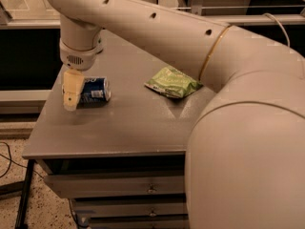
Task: Place pepsi can upright
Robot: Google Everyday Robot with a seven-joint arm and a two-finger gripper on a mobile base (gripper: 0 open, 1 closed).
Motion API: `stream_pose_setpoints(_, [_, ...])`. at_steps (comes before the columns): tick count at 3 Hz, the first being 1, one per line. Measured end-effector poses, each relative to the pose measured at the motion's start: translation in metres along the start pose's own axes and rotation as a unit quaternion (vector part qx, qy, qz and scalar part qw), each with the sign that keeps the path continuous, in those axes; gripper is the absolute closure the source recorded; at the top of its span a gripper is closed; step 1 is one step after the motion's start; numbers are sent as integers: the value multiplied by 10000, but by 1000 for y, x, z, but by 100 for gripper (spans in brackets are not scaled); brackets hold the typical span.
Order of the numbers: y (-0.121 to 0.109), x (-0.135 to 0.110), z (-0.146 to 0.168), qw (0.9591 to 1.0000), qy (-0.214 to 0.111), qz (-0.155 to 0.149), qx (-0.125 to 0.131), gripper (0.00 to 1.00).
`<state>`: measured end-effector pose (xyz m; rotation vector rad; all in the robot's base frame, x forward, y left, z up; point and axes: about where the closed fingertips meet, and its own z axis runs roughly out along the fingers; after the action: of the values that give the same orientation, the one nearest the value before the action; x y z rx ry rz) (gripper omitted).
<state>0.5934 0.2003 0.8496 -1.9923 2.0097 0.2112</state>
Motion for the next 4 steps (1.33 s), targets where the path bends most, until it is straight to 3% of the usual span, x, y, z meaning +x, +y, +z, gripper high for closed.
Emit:
stream_pose_setpoints(1, [4,0,10,9995,281,-166,-30,17])
stream_pose_setpoints(3, [7,4,15,9977,584,-344,-5,64])
stream_pose_setpoints(4, [-7,-1,-7,9999,14,-119,122,86])
